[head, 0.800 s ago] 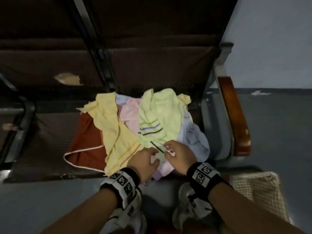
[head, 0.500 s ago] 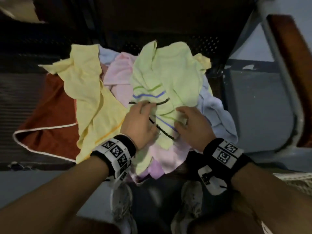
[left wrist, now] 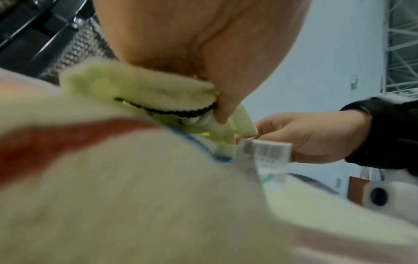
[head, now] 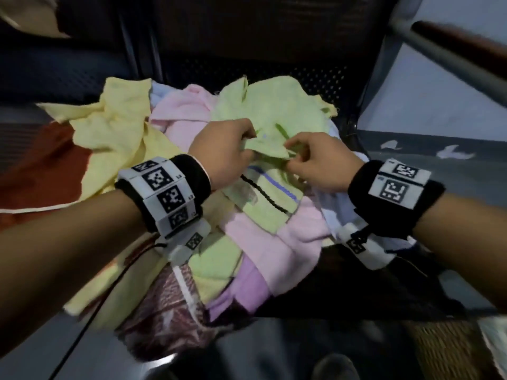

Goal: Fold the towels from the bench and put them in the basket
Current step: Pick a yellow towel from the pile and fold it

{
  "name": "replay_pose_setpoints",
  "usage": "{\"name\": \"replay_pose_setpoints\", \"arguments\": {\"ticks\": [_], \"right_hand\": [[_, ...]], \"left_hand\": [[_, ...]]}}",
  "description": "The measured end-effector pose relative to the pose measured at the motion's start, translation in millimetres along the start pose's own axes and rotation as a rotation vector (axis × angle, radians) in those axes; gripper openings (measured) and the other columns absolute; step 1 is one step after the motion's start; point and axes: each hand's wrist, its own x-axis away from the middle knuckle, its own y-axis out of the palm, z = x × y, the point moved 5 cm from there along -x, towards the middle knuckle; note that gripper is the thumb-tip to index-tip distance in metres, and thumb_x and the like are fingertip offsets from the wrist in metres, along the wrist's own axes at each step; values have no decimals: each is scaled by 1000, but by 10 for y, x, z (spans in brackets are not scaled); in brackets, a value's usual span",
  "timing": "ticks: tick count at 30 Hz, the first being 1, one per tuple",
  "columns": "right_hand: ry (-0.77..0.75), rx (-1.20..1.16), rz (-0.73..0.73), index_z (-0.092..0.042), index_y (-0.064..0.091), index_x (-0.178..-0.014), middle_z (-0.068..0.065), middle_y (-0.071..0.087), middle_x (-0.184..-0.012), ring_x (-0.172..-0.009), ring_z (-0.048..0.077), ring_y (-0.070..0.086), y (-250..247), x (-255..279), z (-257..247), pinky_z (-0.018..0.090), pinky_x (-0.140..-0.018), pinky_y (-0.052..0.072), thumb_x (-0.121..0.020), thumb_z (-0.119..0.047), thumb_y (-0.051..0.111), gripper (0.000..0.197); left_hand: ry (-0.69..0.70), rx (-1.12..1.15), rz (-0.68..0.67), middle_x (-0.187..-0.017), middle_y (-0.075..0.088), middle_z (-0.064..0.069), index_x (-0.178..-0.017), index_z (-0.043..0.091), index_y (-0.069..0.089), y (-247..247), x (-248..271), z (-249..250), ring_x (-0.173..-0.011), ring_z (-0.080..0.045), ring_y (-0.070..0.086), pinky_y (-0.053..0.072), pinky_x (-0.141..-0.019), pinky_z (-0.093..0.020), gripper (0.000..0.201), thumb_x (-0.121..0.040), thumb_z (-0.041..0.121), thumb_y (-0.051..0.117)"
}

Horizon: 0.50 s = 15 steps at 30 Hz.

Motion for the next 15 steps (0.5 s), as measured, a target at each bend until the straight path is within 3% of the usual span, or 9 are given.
{"name": "replay_pose_setpoints", "arguments": {"ticks": [3,5,7,10,12,14,15], "right_hand": [[-32,-26,98,-28,48,-137,-5,64,-96,-88,17,62,-149,156,-123,29,-74,48,-83,-23,69,57],[-95,-84,121,-33,37,-144,4,61,-116,-100,22,62,-244,312,-254,35,-86,52,-83,-28,75,72],[-117,-43,116,-40,32,-146,8,51,-132,-117,26,55,-273,405,-329,38,-99,49,-81,-40,74,78],[-83,-38,200,-34,53,-135,9,38,-130,-121,30,47,-299,570,-363,36,-106,44,-86,-34,69,51],[-84,-59,296,-22,66,-123,10,41,-130,-122,30,47,-384,686,-372,33,-107,42,-90,-20,65,34],[-129,-36,344,-16,70,-115,8,54,-127,-118,27,52,-512,796,-411,32,-99,44,-89,-9,61,29],[-151,-55,357,-18,72,-103,7,62,-115,-108,25,57,-589,849,-438,33,-88,46,-88,-10,59,21]], "left_hand": [[92,143,47,-103,63,-13,-111,10,60,-292,207,383,-99,-31,56,44,-82,-39,21,-93,15,52],[153,259,33,-95,57,-13,-98,8,58,-496,399,666,-95,-25,50,42,-85,-39,11,-94,9,49],[183,370,31,-90,54,-6,-90,8,57,-666,555,874,-90,-16,47,40,-81,-34,11,-95,8,47],[149,529,106,-75,59,5,-82,12,58,-887,748,982,-71,-10,50,40,-67,-31,21,-97,11,44],[81,511,251,-75,62,-4,-85,11,59,-1058,822,889,-67,-12,51,40,-63,-32,21,-98,11,43],[12,427,395,-70,56,0,-82,17,56,-1222,877,725,-61,-8,47,35,-58,-33,21,-98,14,42],[-33,385,450,-67,52,5,-78,21,53,-1300,896,627,-58,-5,44,30,-56,-34,23,-98,17,43]]}}
